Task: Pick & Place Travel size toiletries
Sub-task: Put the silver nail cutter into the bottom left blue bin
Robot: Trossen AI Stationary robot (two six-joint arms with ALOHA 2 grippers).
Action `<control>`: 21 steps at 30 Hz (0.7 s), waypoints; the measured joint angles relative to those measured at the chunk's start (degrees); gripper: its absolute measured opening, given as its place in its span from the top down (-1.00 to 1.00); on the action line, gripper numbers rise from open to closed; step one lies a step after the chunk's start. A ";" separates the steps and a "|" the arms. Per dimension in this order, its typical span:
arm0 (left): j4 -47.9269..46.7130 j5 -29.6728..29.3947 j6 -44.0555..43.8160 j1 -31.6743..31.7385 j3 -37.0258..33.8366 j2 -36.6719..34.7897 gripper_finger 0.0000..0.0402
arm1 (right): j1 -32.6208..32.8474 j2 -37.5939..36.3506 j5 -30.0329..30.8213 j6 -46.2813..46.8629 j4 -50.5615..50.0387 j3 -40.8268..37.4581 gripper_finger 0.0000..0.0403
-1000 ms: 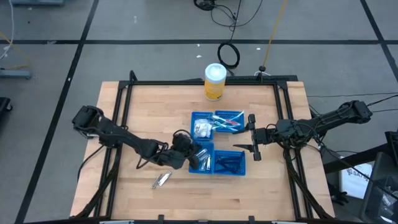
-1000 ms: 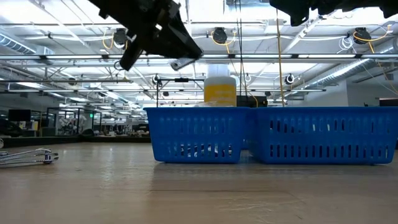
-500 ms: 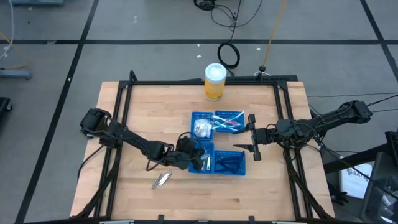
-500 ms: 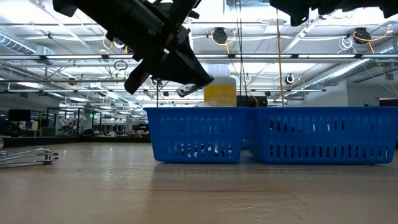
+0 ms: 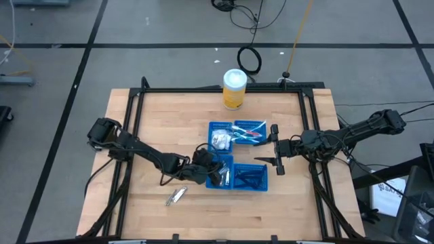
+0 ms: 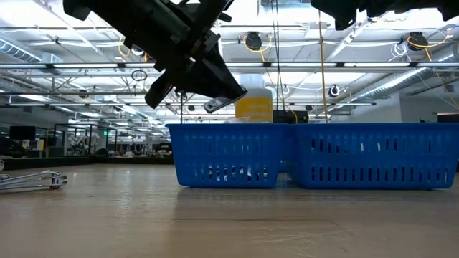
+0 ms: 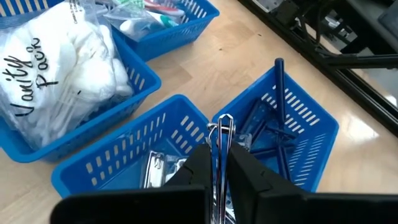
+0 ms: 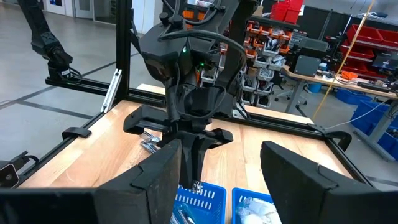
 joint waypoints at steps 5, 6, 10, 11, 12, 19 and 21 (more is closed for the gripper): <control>-0.34 0.00 -0.01 0.00 0.00 0.00 0.90 | 0.00 0.00 0.01 0.00 0.00 0.00 -0.03; -0.29 0.00 -0.04 0.00 0.00 0.00 0.87 | 0.02 0.00 -0.01 0.00 0.00 0.00 -0.03; -0.05 -0.04 -0.86 0.02 0.00 0.00 0.66 | 0.02 0.00 0.00 0.00 0.00 0.00 -0.03; -0.06 -0.04 -1.25 0.04 0.00 0.00 0.61 | 0.01 0.00 0.01 0.00 0.00 0.00 -0.03; -0.02 -0.07 -1.59 0.05 0.00 0.00 0.56 | 0.01 0.00 0.01 0.00 0.00 0.00 -0.03; -0.02 -0.11 -0.56 0.07 0.00 -0.04 0.26 | 0.00 0.00 0.00 0.00 0.00 0.00 -0.03; -0.02 -0.15 0.94 0.07 0.00 -0.04 0.21 | 0.00 0.00 0.01 0.01 0.00 0.00 -0.03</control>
